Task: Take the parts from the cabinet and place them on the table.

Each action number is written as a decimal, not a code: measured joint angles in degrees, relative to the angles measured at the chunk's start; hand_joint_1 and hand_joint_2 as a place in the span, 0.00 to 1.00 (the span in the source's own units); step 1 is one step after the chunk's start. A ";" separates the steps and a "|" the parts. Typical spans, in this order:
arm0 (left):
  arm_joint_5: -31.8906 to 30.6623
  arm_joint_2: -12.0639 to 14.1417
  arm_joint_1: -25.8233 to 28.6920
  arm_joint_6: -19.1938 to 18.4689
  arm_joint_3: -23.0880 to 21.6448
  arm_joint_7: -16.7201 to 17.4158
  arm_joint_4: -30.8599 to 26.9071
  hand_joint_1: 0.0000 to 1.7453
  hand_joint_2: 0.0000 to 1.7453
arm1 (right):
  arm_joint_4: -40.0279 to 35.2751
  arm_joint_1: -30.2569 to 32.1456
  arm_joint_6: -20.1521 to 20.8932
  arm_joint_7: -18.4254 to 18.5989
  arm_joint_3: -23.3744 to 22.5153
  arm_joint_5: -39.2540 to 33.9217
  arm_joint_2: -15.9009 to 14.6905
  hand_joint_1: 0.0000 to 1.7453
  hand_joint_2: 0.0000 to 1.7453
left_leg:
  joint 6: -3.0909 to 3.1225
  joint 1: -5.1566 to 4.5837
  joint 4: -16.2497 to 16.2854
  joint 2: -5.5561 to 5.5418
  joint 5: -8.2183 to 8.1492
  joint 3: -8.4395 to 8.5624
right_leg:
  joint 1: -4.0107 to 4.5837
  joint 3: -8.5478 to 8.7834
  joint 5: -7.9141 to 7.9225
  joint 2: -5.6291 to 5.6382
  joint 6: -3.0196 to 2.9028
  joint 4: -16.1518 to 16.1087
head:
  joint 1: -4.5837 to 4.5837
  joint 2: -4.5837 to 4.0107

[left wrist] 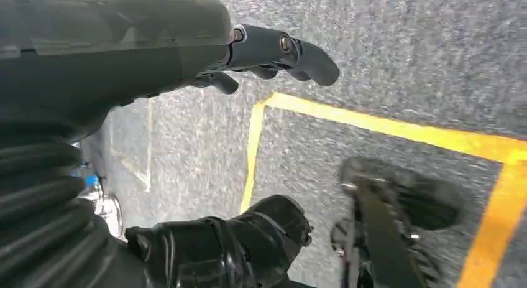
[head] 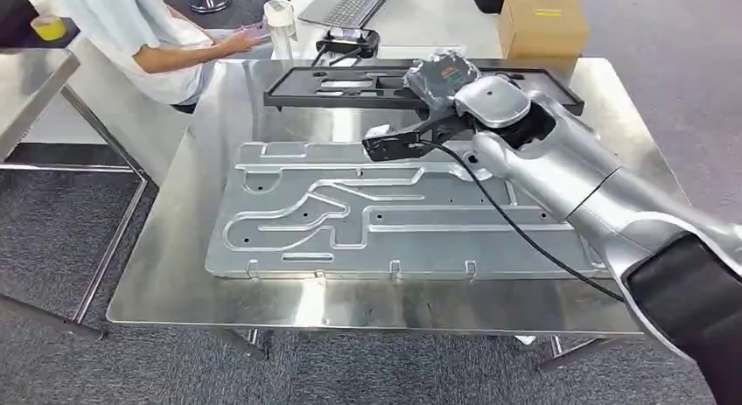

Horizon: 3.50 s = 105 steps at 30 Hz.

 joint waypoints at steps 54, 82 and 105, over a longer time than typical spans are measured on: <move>-0.13 -0.31 -0.23 2.56 0.15 -3.19 0.04 0.00 1.00 | 1.38 11.43 -7.83 -0.48 -0.77 -4.77 0.83 1.00 1.00 | 0.35 -0.08 -3.41 -0.21 2.97 1.91 | -0.12 -1.72 0.42 -0.62 0.55 0.76 | -0.29 0.00; 0.66 -0.87 -0.26 2.18 0.15 -4.48 0.04 0.00 1.00 | 0.88 18.79 -9.36 0.02 -7.39 -6.12 0.37 0.00 0.00 | 0.95 0.00 -4.54 0.07 3.08 3.68 | 0.27 -2.54 -0.11 -0.30 1.77 2.01 | -0.57 0.00; 0.90 -0.96 -0.18 1.03 0.17 -5.66 0.07 0.00 0.00 | -2.75 18.89 -7.23 1.22 -8.81 -5.81 -2.01 0.00 0.00 | 2.66 0.14 -5.46 0.23 3.54 4.24 | -0.11 -10.18 -7.24 -0.34 2.88 18.87 | -0.68 0.00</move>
